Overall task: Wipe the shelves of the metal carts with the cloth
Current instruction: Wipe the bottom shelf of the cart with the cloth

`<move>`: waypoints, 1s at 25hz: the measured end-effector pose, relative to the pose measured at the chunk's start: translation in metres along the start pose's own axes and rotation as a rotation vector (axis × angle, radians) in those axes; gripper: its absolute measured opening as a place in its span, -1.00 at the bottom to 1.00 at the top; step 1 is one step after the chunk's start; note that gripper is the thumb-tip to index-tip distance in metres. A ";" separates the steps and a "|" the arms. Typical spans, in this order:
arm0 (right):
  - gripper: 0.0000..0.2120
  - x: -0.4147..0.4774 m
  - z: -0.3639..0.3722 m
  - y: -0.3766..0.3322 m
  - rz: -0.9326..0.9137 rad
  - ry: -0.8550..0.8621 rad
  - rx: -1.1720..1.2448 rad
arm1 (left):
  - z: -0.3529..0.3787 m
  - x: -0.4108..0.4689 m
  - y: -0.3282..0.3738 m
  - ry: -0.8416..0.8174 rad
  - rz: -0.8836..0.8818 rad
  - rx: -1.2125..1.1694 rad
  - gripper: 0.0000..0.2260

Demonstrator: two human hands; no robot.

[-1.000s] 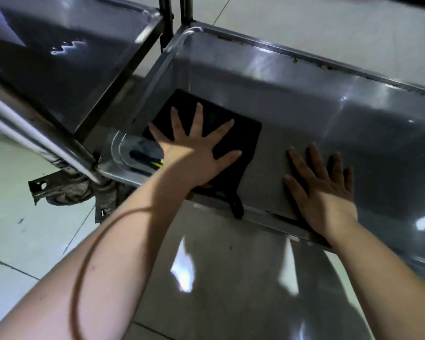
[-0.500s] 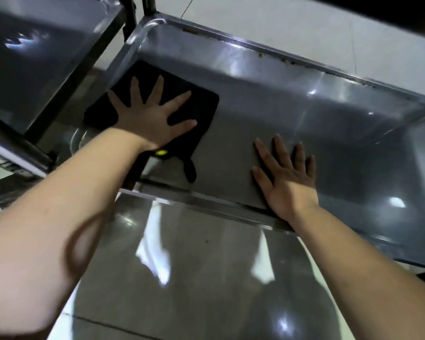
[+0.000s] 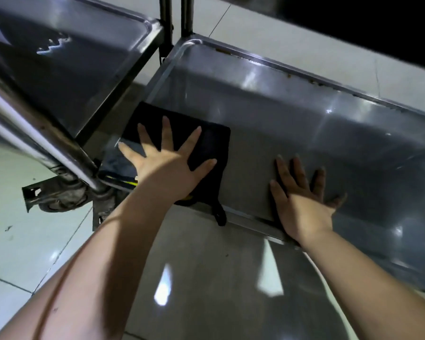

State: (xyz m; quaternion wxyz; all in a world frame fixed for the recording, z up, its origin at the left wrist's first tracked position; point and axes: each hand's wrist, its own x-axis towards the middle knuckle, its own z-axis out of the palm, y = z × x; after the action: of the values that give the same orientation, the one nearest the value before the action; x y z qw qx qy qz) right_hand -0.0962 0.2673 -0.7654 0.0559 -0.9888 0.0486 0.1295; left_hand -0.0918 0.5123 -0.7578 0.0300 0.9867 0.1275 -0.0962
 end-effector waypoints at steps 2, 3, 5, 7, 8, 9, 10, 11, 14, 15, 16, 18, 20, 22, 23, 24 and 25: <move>-0.49 -0.002 0.002 0.002 -0.003 0.023 -0.006 | -0.004 0.037 0.002 0.007 0.063 0.019 -0.34; -0.48 -0.001 0.002 0.003 0.003 0.028 -0.007 | -0.009 0.060 0.006 0.012 0.106 0.007 -0.33; -0.48 0.001 0.003 0.003 0.009 0.033 -0.006 | -0.021 0.103 0.020 -0.006 0.167 -0.048 -0.30; -0.47 0.001 0.003 0.003 0.002 0.029 -0.007 | -0.029 0.128 0.036 -0.059 0.151 -0.067 -0.29; -0.46 0.001 0.003 0.003 0.000 0.026 -0.005 | -0.029 0.133 0.040 -0.072 0.136 -0.060 -0.28; -0.45 0.001 0.003 0.003 0.000 0.030 -0.001 | -0.029 0.130 0.042 -0.069 0.136 -0.054 -0.28; -0.43 0.002 0.003 0.004 0.002 0.039 0.002 | -0.027 0.121 0.040 -0.054 0.153 -0.056 -0.28; -0.42 0.002 0.004 0.003 0.003 0.046 0.001 | -0.024 0.107 0.036 -0.039 0.176 -0.059 -0.29; -0.42 0.005 0.005 0.002 0.005 0.033 -0.035 | -0.010 0.031 0.015 -0.037 0.202 -0.040 -0.33; -0.42 0.005 0.005 0.002 0.004 0.033 -0.036 | -0.005 -0.002 0.008 -0.036 0.197 -0.019 -0.34; -0.42 0.004 0.007 0.003 0.002 0.043 -0.034 | 0.000 -0.032 0.004 -0.030 0.179 0.003 -0.34; -0.43 0.005 0.007 0.003 -0.015 0.061 -0.031 | 0.004 -0.061 -0.001 -0.055 0.122 0.020 -0.36; -0.44 0.005 0.003 0.003 -0.060 0.031 -0.011 | -0.003 -0.054 -0.002 -0.146 0.089 0.004 -0.37; -0.44 0.000 -0.004 0.014 -0.130 -0.009 -0.020 | -0.013 -0.042 0.009 -0.214 0.091 -0.008 -0.38; -0.44 -0.004 -0.006 0.024 -0.166 -0.027 -0.025 | -0.013 -0.040 0.018 -0.226 0.095 0.004 -0.38; -0.44 -0.006 -0.009 0.037 -0.209 -0.032 -0.038 | -0.012 -0.042 0.031 -0.227 0.105 0.028 -0.37; -0.43 -0.008 -0.013 0.051 -0.229 -0.025 -0.031 | -0.008 -0.048 0.048 -0.225 0.122 0.051 -0.37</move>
State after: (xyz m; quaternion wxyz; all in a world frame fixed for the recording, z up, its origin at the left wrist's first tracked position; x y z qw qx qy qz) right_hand -0.1059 0.2159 -0.7555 0.0554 -0.9870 -0.0674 0.1352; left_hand -0.1235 0.4545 -0.7390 0.0248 0.9761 0.0605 -0.2073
